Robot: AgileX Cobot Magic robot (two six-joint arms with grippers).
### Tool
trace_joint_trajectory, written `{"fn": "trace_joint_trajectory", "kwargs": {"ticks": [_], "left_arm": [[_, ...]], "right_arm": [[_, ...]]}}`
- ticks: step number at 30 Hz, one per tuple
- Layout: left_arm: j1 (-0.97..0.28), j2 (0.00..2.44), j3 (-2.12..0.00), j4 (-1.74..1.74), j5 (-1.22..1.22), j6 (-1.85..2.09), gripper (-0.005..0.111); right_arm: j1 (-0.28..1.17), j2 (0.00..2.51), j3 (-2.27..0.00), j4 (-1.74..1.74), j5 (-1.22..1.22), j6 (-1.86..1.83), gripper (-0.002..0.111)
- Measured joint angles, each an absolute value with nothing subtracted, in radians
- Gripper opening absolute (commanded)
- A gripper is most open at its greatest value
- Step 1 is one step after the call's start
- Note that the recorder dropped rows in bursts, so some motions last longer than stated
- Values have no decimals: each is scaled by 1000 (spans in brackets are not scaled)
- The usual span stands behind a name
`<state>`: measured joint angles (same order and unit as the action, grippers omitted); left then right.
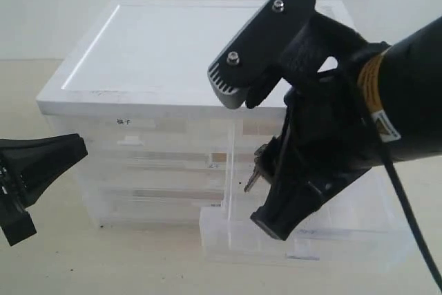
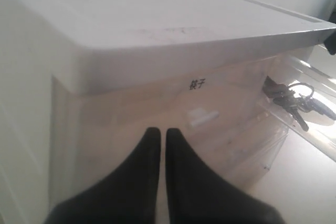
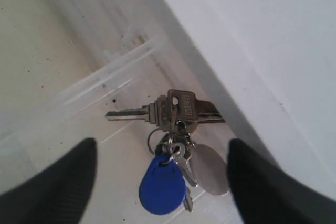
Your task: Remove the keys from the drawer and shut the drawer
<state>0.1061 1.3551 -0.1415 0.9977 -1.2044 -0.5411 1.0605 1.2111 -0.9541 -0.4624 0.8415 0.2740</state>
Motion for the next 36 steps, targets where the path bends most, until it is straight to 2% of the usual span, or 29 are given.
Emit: {"fn": "trace_joint_trajectory", "kwargs": {"ticks": [5,10,13,14,15,16,17,18,29,36], "left_arm": [[106,1355,-142,1004,-1204,-541,5],[106,1355,-142,1004,-1204,-541,5],[106,1355,-142,1004,-1204,-541,5],[106,1355,-142,1004,-1204,-541,5],[106,1355,-142,1004,-1204,-541,5],[106,1355,-142,1004,-1204,-541,5],[106,1355,-142,1004,-1204,-541,5],[106,1355,-142,1004,-1204,-541,5],[106,1355,-142,1004,-1204,-541,5],[106,1355,-142,1004,-1204,-543,5]], "right_arm": [[1061,1268,-941,-533,875,388,71],[1061,1347,-941,-577,855,437,70],[1061,1380,-945,-586,838,462,59],[1061,1393,-945,-596,840,462,52],[1061,1405,-945,-597,840,464,38],[1061,1414,-945,-598,827,464,29],[1061,1414,-945,-598,827,464,9],[1063,1415,-945,-598,827,462,-1],[1065,1374,-946,-623,829,398,0],[1065,1206,-945,-642,820,393,0]]}}
